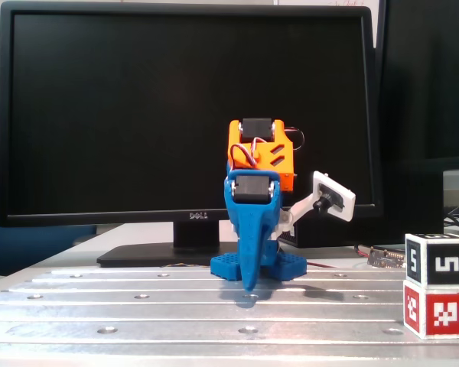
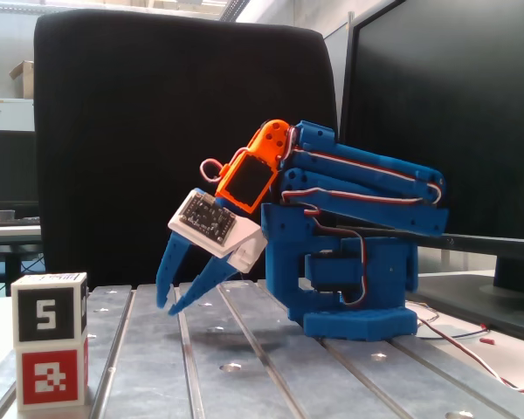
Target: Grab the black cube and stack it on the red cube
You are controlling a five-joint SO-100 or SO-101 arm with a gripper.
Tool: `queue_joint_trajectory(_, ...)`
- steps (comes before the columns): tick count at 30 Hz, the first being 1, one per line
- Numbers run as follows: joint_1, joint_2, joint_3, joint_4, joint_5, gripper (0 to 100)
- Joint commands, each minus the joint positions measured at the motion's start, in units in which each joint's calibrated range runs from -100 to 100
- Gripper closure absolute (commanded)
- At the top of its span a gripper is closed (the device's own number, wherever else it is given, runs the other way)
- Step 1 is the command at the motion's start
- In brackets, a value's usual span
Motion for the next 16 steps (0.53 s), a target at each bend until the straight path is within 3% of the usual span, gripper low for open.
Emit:
queue_joint_trajectory(1, 0.3, 0.6, 0.0, 1.1, -0.1, 97)
queue_joint_trajectory(16, 0.0, 0.6, 0.0, 1.1, 0.0, 97)
